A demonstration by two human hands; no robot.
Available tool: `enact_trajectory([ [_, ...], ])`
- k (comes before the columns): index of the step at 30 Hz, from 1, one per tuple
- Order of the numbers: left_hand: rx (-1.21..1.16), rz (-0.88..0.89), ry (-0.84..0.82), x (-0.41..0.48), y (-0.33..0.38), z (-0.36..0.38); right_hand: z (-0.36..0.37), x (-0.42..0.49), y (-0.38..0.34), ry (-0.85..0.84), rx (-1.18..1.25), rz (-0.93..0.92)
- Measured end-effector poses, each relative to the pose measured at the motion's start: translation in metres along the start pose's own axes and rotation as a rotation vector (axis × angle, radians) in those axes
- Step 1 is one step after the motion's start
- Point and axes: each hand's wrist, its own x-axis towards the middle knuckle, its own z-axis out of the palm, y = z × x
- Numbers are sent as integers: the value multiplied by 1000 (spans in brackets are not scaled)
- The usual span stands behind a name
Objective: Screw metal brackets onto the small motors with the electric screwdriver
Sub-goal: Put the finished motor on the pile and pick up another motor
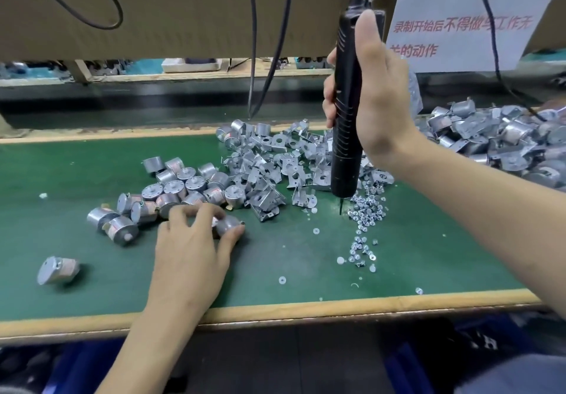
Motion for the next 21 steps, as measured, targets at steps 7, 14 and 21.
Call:
enact_trajectory([
  [7,-69,177,-46,-18,29,5,-14,-6,-2,25,-9,3],
  [14,-42,296,-18,-20,34,-1,-23,-9,0,73,4,-25],
  [21,-228,307,-183,-23,38,-8,-22,-8,4,91,-2,-47],
])
